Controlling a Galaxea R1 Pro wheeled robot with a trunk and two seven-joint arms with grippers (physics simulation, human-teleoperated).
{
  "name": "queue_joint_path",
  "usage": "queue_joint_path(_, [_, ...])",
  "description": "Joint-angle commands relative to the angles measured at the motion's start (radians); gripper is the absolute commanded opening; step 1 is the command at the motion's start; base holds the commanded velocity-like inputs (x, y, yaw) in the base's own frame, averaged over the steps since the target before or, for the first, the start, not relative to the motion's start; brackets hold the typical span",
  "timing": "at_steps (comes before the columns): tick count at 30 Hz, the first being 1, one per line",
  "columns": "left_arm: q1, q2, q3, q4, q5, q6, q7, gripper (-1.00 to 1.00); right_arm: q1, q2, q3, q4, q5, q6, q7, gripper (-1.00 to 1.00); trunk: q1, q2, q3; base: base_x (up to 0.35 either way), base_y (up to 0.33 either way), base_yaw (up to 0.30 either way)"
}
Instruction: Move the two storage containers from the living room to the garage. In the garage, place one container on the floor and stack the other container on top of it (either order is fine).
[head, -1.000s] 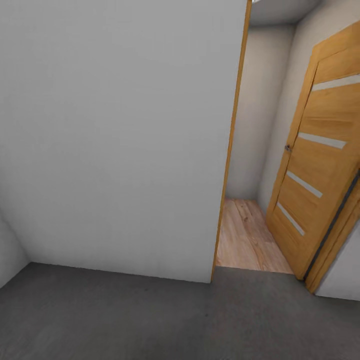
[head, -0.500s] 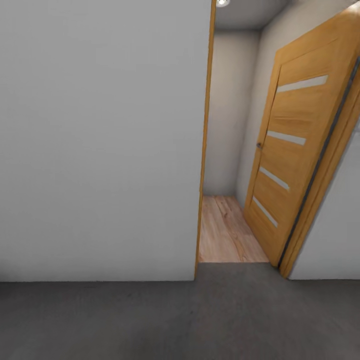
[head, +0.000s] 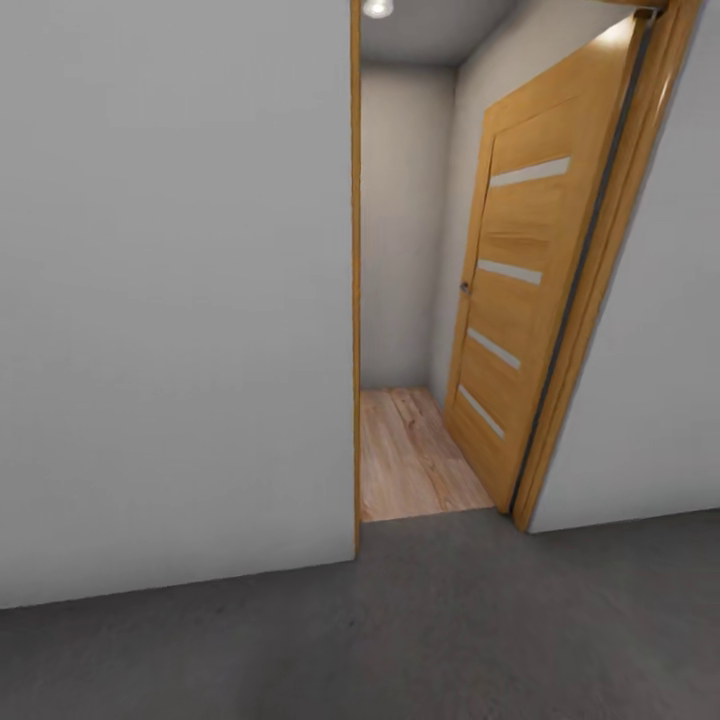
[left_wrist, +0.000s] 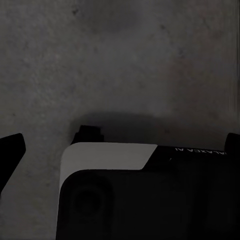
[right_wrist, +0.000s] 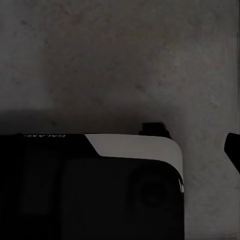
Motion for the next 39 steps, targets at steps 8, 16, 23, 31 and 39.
queue_joint_path(8, [0.000, 0.000, 0.006, -0.001, 0.007, 0.000, -0.004, 1.00, -0.001, 0.001, 0.007, 0.003, -0.011, -0.005, 0.005, 1.00, 0.000, -0.001, -0.001, 0.000, 0.000, -0.296])
queue_joint_path(16, [0.000, 0.000, 0.007, -0.001, 0.013, 0.000, -0.004, 1.00, -0.001, 0.000, 0.006, 0.003, -0.011, -0.005, 0.005, 1.00, 0.000, -0.001, -0.001, 0.000, 0.000, -0.296])
queue_joint_path(23, [-0.001, 0.000, 0.007, -0.001, 0.010, 0.000, -0.004, 1.00, -0.001, 0.000, 0.006, 0.003, -0.011, -0.005, 0.004, 1.00, 0.000, -0.001, -0.001, 0.000, 0.000, -0.295])
queue_joint_path(31, [-0.001, 0.000, 0.006, -0.001, 0.007, 0.000, -0.004, 1.00, -0.001, 0.000, 0.006, 0.003, -0.011, -0.005, 0.004, 1.00, 0.000, -0.001, -0.001, 0.016, 0.000, -0.295])
queue_joint_path(39, [0.000, 0.001, 0.005, -0.001, 0.006, -0.001, -0.004, 1.00, -0.001, 0.000, 0.006, 0.003, -0.011, -0.006, 0.004, 1.00, 0.000, -0.001, -0.001, 0.149, -0.055, -0.157])
